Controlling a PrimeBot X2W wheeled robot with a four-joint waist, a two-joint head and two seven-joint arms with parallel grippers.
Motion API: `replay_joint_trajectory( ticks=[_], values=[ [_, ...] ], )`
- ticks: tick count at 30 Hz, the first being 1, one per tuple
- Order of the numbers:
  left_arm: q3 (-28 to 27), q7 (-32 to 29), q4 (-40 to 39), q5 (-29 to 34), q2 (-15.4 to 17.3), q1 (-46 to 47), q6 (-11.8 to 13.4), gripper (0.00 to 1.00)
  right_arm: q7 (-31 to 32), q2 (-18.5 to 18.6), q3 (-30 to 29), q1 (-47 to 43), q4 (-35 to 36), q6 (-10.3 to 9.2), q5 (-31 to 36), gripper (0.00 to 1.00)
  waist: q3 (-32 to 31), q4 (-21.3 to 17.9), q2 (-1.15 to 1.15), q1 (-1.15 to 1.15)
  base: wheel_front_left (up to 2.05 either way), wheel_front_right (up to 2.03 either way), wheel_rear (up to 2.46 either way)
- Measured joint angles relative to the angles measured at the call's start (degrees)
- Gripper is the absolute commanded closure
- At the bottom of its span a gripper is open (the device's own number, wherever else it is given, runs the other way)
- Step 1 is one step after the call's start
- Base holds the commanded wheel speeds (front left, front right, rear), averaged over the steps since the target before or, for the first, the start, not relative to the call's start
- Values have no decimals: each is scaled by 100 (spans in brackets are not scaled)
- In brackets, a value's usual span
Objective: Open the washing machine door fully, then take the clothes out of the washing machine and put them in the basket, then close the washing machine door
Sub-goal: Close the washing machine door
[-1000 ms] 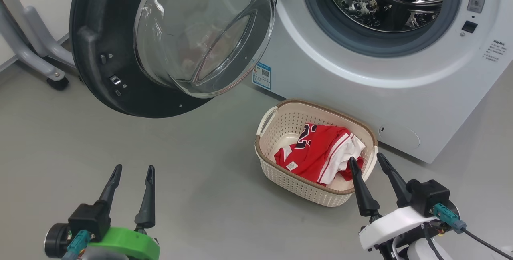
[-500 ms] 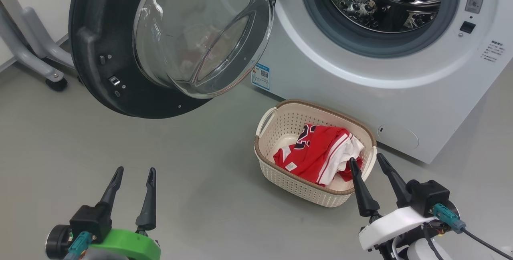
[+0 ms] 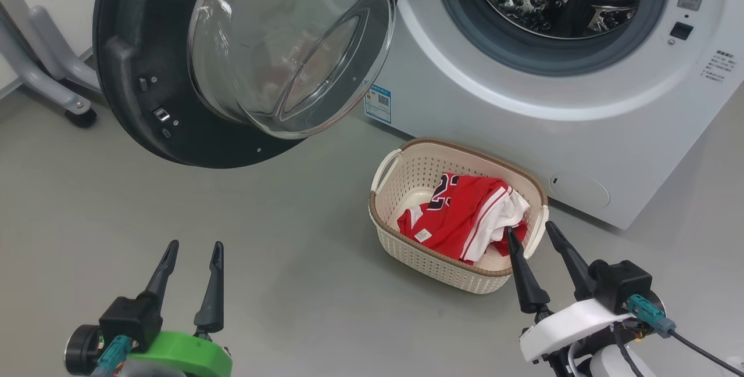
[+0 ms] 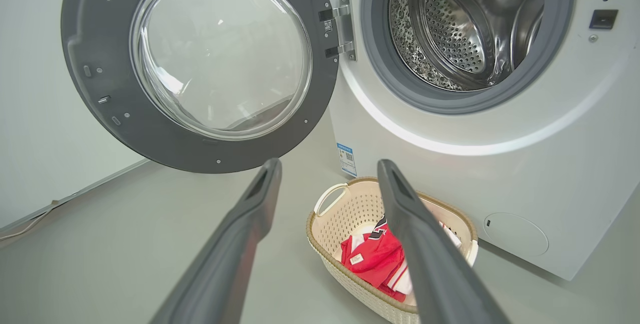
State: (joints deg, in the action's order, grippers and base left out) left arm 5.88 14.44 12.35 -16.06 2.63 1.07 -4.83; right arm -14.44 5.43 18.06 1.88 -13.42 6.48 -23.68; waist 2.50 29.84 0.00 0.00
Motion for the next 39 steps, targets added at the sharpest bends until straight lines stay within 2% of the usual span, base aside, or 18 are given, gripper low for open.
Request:
replay_joint_trajectory(
  ticks=[1, 2, 10, 15, 20, 29, 32, 37, 38, 39],
  values=[
    [-1, 0, -7, 0, 0, 0, 0, 89, 0, 0, 4, 4, 3, 0, 1, 0, 24, -3, 0, 0, 0, 0, 0],
    [1, 0, -23, 2, 0, 0, 0, 100, 0, 0, 8, 8, 4, 0, 0, 0, 50, -8, 0, 0, 0, 0, 0],
    [-26, 0, -285, 20, 2, 2, -2, 100, 4, 23, 24, 153, 94, 0, 16, 0, 306, -55, 0, 0, 0, 0, 0],
    [-332, 0, -630, -7, 131, 52, -3, 100, 137, 75, 123, 282, 204, 0, 124, 0, 540, -111, 0, 0, 0, 0, 0],
    [-922, 2, -1118, -71, 547, 500, -1, 100, 212, 174, 119, 468, 318, -5, 176, 0, 832, -208, 0, 0, 0, 0, 0],
    [-2131, -105, -1403, -527, 1585, 1471, -1, 100, 355, 344, 127, 798, 424, -5, 307, 0, 1345, -493, 0, 0, 0, 0, 0],
    [-2553, -378, -1282, -937, 1896, 1817, -2, 100, 357, 358, 132, 948, 472, -5, 318, 0, 1457, -648, 0, 0, 0, 0, 0],
    [-3209, -958, -787, -1878, 2134, 2337, -3, 100, 404, 349, 163, 1066, 512, -4, 318, 0, 1621, -922, 0, 0, 0, 0, 0],
    [-3338, -1124, -638, -2117, 2147, 2439, -3, 100, 404, 348, 170, 1066, 510, -4, 318, 0, 1653, -979, 0, 0, 0, 0, 0],
    [-3685, -1466, -290, -2905, 2016, 2742, 78, 100, 404, 347, 186, 1067, 505, -3, 318, 0, 1713, -1091, 0, 0, 0, 0, 0]
  ],
)
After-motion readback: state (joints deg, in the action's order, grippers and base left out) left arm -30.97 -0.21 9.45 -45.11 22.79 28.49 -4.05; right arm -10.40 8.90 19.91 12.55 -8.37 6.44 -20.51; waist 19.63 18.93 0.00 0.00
